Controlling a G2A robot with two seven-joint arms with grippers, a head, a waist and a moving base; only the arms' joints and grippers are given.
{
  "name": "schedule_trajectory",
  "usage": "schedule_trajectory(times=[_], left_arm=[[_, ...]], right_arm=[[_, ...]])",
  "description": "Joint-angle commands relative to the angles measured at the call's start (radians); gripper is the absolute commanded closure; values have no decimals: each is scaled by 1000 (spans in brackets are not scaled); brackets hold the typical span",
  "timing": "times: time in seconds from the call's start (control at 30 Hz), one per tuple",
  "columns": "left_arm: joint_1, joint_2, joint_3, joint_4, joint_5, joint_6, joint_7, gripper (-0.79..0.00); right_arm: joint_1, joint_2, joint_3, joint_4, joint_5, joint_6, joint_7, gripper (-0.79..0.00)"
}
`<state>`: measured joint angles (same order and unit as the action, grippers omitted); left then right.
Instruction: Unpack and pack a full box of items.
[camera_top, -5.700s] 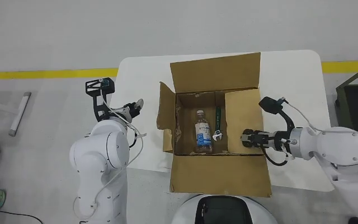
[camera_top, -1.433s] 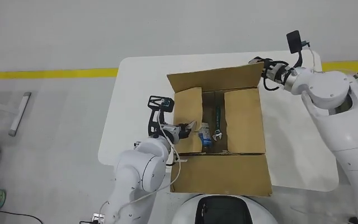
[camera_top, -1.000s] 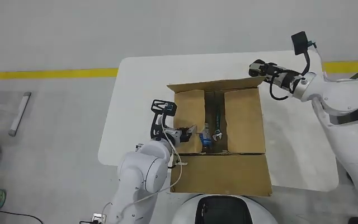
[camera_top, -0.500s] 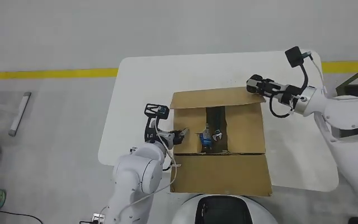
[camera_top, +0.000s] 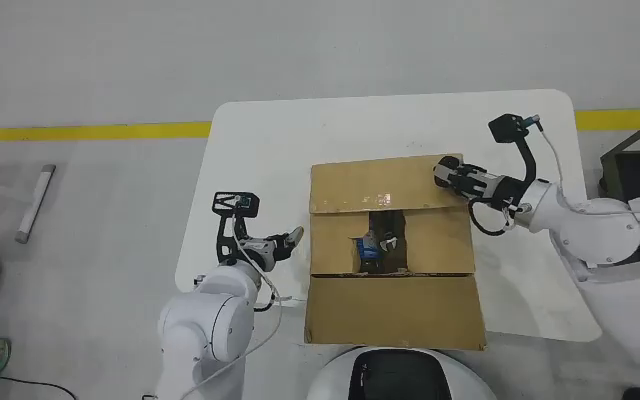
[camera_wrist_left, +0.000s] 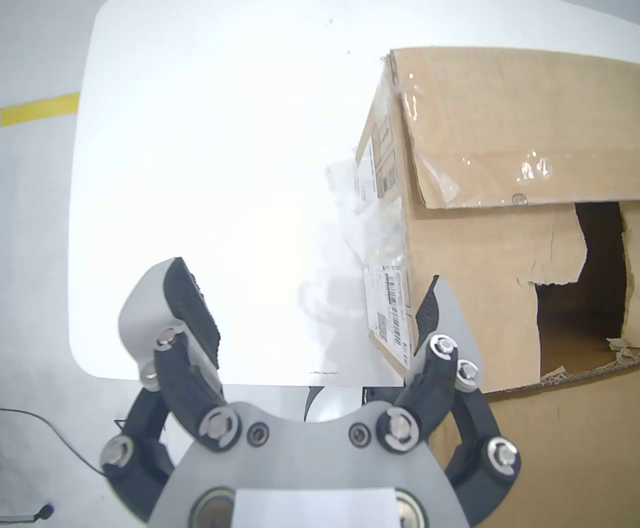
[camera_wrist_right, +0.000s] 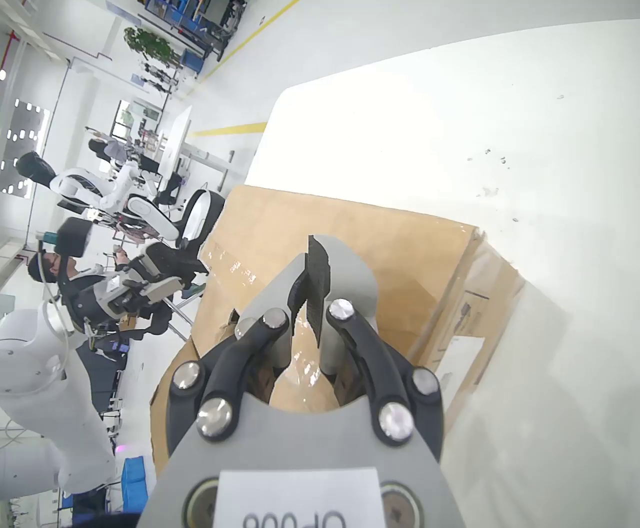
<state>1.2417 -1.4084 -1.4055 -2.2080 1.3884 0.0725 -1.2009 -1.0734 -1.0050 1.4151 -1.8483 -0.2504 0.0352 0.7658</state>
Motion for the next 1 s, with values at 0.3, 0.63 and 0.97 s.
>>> schedule_trajectory(times=[0.3,0.63,0.97], left_arm=[[0,0,1,0,0,0,-1,-785],[90,17,-23,-32,96,-133,83,-785],[278,53,-109,-53,325,-420,218,-785]], right_arm=[[-23,2,-29,-34,-126,8,-25,0],[-44,1,-45,-58,-160,15,-37,0],[-49,-2,-56,-59,-161,22,-41,0]])
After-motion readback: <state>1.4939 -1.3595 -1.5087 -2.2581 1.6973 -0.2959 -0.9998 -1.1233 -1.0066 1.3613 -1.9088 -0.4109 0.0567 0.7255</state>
